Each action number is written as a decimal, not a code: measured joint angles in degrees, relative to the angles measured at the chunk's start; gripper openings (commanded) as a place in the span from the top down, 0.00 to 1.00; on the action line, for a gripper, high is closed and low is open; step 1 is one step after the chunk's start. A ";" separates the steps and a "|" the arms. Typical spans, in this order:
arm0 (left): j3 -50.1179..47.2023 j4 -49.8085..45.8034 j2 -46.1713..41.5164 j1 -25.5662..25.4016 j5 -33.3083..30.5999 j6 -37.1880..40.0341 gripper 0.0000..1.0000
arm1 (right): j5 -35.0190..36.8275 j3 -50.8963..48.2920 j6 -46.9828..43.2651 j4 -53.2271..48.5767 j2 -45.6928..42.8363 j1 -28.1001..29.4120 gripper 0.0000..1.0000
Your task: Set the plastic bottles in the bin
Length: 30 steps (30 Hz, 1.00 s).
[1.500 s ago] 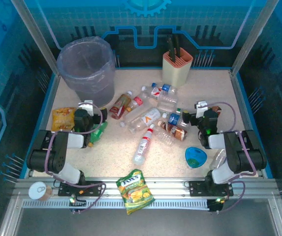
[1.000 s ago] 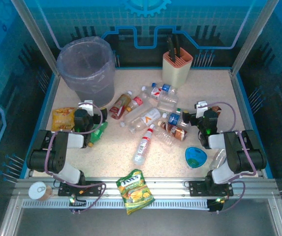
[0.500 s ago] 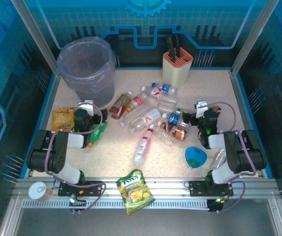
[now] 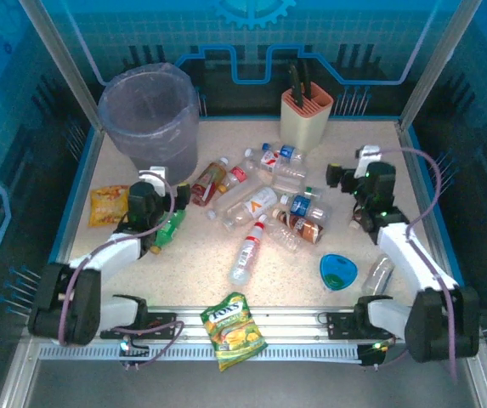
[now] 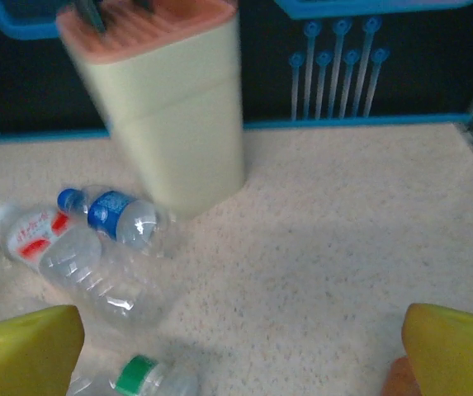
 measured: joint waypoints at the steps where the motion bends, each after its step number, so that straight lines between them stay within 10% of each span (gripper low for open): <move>1: 0.79 -3.41 -2.69 -0.35 -0.39 -1.09 0.01 | 1.42 4.26 2.54 -7.37 -0.87 -0.31 0.00; 12: 11.10 -35.50 -14.84 -7.37 2.67 -12.46 0.01 | 2.82 7.10 13.35 -50.07 -3.19 -18.32 0.01; 30: 24.11 -45.70 -9.31 -10.58 19.15 -19.56 0.01 | 0.81 -0.15 15.67 -44.11 15.08 -25.33 0.01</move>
